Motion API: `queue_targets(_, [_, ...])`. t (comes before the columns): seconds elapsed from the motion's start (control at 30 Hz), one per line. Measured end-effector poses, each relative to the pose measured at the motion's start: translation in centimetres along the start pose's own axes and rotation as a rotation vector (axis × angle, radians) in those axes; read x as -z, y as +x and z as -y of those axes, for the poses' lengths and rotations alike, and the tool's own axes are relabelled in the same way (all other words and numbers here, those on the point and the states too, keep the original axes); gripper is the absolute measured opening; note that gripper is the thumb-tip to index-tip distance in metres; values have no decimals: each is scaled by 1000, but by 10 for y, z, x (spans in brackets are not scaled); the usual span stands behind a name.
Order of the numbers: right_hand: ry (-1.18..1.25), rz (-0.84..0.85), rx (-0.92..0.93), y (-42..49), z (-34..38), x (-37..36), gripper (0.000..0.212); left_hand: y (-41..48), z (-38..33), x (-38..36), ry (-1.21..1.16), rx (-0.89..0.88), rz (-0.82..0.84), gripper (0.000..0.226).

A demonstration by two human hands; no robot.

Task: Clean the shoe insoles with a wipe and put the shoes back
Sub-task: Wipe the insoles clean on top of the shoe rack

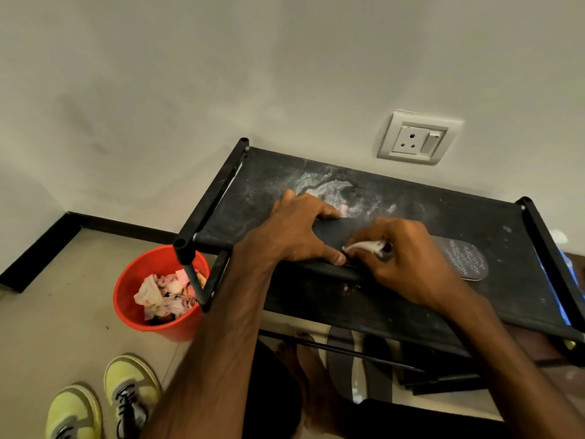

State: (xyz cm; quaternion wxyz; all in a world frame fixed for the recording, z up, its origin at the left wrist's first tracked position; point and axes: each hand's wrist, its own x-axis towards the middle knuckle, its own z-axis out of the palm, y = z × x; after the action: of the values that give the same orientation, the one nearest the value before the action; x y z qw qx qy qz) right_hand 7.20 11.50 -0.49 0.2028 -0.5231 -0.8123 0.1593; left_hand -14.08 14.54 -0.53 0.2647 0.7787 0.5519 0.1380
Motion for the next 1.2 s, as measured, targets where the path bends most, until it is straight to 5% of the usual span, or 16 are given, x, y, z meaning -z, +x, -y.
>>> queue_targets(0.3, [-29, -137, -277, 19, -32, 15, 12, -1, -1, -1, -6, 21, -3, 85])
queue_targets(0.5, [15, -66, -54, 19, 1, -10, 9, -1, -1, 0, -53, 10, -5, 95])
queue_targets(0.7, [-58, -163, -285, 36, -21, 0, 11, -2, -2, -3, -102, 44, -7, 100])
queue_targets(0.93, [70, -36, -30, 38, 18, -25, 15, 1, 2, -3, -130, 44, -18, 102])
queue_targets(1.1, [-25, -135, -242, 47, -4, -10, 15, -1, 1, -6, -137, 55, -20, 102])
queue_targets(1.2, [-69, -113, -205, 48, 4, -14, 17, -1, 1, -6, -147, 60, -23, 101])
